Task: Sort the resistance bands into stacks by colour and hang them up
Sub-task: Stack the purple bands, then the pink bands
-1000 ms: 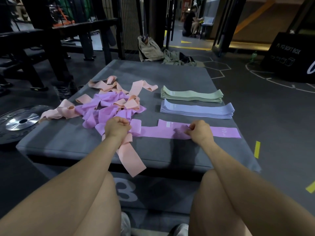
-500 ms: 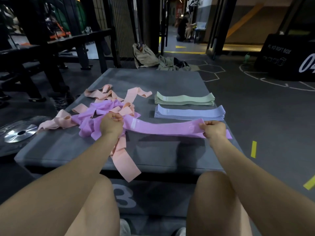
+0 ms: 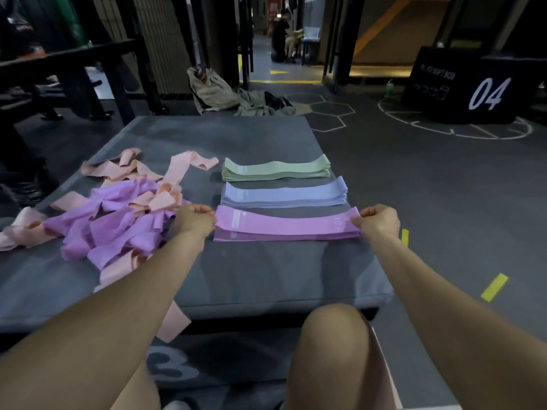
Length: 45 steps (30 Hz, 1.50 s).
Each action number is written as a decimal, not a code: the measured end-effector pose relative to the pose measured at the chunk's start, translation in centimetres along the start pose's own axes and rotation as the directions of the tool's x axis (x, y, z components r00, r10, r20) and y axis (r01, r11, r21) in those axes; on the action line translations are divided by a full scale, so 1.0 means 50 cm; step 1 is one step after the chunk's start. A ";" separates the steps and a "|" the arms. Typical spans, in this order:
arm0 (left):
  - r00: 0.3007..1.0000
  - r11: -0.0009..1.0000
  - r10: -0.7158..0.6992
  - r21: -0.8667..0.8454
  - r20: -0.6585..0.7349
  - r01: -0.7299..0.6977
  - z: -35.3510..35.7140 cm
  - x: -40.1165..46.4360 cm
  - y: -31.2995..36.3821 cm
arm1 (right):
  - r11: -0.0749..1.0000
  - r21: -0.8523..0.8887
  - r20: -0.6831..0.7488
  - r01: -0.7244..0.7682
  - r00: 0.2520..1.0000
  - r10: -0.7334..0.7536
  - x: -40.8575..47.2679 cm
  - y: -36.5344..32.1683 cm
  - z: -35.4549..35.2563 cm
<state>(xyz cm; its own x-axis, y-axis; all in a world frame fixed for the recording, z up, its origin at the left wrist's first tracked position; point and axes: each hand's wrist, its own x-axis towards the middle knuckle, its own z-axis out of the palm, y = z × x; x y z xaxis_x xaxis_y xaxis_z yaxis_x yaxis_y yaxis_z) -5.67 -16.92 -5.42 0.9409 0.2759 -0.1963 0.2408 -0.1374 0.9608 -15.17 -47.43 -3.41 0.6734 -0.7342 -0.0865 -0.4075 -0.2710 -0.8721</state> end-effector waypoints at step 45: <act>0.695 0.493 0.549 0.492 0.464 -0.718 0.021 -0.025 -0.021 | 0.655 -0.394 0.390 0.644 0.763 -0.515 -0.007 0.010 0.061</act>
<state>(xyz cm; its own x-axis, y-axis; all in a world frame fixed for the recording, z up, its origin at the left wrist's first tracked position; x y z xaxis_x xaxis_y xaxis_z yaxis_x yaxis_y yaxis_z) -6.84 -18.14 -6.39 0.8968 -0.3247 0.3006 -0.4394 -0.7339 0.5180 -13.72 -45.44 -5.28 0.9646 -0.1773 0.1954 -0.0762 -0.8961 -0.4372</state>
